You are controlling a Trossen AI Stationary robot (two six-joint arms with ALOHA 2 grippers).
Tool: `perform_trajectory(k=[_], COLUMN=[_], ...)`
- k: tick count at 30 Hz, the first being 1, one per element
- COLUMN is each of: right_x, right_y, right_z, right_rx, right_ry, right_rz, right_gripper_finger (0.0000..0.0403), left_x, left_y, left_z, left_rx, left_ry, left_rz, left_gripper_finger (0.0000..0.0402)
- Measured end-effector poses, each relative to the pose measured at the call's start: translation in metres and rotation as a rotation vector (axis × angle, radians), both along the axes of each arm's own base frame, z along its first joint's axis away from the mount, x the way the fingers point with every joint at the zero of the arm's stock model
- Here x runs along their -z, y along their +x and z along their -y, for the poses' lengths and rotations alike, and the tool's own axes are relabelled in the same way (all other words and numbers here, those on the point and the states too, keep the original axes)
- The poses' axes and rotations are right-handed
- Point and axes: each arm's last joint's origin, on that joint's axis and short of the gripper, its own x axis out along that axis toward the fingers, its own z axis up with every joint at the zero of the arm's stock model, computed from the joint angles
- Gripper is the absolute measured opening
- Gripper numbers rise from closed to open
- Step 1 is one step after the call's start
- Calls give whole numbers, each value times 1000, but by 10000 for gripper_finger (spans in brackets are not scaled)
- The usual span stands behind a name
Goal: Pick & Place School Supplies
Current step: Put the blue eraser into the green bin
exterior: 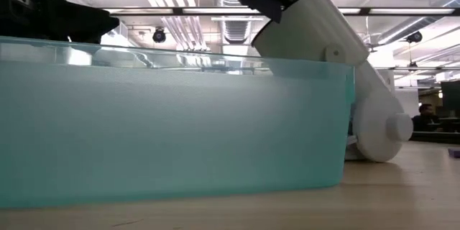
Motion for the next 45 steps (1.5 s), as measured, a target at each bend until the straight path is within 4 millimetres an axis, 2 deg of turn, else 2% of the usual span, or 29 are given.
perform_trajectory(k=[16, 27, 35, 41, 45], right_x=[3, -29, -35, -31, -20], right_y=[-21, -16, -26, -40, -41], right_z=[-15, -21, -47, -63, -72], right_rx=[107, 101, 180, 308, 332], right_ry=[-56, 9, -22, -27, -5], right_rz=[-73, 62, 179, 234, 214], right_gripper_finger=[68, 68, 68, 68, 68], left_x=[0, 1, 1, 1, 1], left_y=[0, 0, 0, 0, 0], left_z=[0, 0, 0, 0, 0], left_rx=[0, 0, 0, 0, 0], left_ry=[0, 2, 1, 1, 2], left_rz=[-2, -9, -9, -8, -9], left_gripper_finger=[139, 139, 139, 139, 139])
